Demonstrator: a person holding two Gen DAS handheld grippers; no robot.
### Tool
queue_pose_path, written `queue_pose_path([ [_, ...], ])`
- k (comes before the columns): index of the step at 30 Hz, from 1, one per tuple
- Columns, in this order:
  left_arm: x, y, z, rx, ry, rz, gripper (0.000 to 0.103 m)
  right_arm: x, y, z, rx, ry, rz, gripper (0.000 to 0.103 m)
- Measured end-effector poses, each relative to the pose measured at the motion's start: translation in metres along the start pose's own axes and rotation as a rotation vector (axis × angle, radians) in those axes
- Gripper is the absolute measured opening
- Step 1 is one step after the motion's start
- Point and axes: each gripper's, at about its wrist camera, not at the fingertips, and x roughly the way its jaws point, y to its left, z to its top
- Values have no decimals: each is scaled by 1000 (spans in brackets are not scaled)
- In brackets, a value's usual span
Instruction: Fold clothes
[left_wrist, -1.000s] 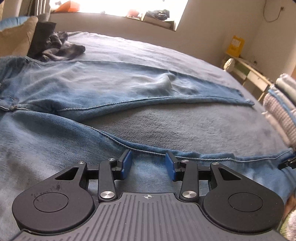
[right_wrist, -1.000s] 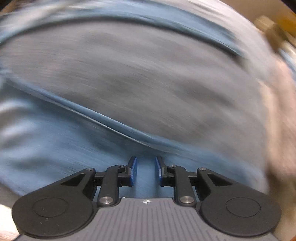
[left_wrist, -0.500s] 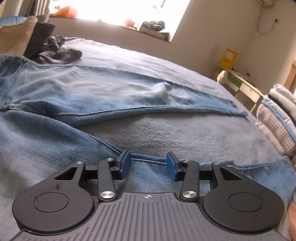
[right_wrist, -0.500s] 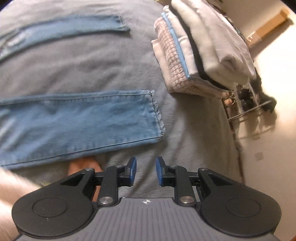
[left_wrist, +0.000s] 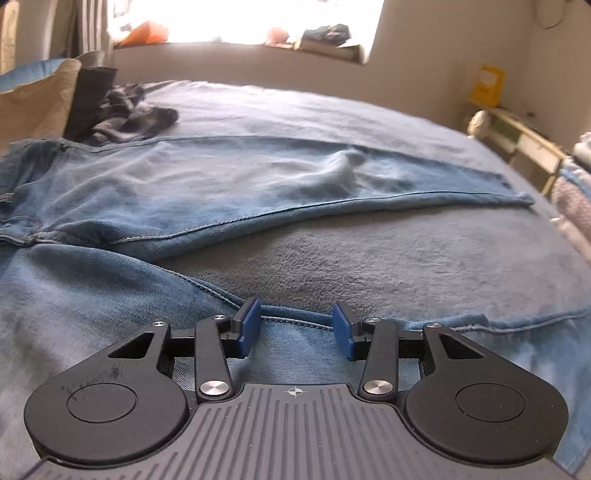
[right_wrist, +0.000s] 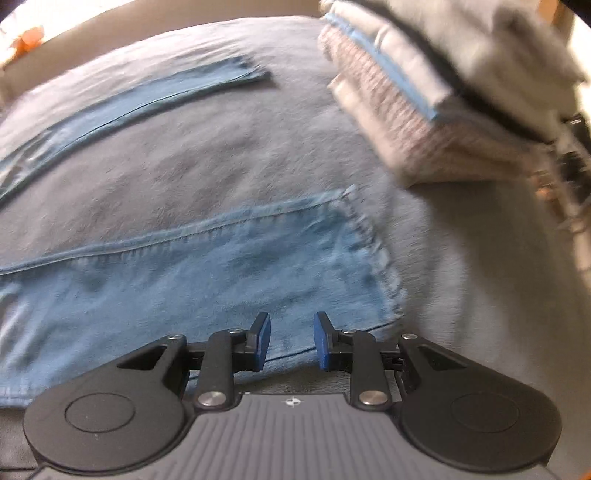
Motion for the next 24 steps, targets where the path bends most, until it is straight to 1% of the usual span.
queue_pose_path([
  [1, 0, -3, 0, -1, 3, 23, 43, 7, -8, -3, -15, 0, 19, 27],
  [3, 1, -11, 1, 0, 10, 70, 43, 16, -29, -15, -20, -22, 2, 25],
  [4, 2, -15, 2, 3, 15, 95, 43, 18, -45, -21, 15, -45, 20, 22],
  [6, 4, -22, 7, 2, 34, 141, 43, 21, -78, -33, 82, -91, 53, 24],
  [7, 5, -25, 10, 4, 47, 166, 43, 21, -87, -38, 87, -98, 23, 23],
  [10, 7, -37, 28, 21, 95, 257, 43, 7, -105, -40, 113, -119, 75, 23],
  [13, -2, -47, 47, 43, 81, 317, 43, -23, -98, -24, -1, -230, 124, 24],
  [15, -10, -52, 56, 38, 54, 339, 43, -36, -91, -10, -57, -296, 175, 24],
  [16, -16, -54, 59, 27, 32, 342, 43, -39, -86, -3, -69, -326, 216, 24],
  [19, -35, -56, 61, 19, -15, 341, 43, -40, -59, 12, -99, -369, 353, 25],
  [20, -40, -54, 59, 30, -15, 352, 43, -39, -45, 14, -111, -377, 398, 25],
  [21, -46, -50, 57, 40, -7, 367, 43, -36, -30, 17, -128, -364, 457, 25],
  [24, -63, -29, 49, 29, 44, 385, 43, -29, 28, 16, -218, -293, 596, 25],
])
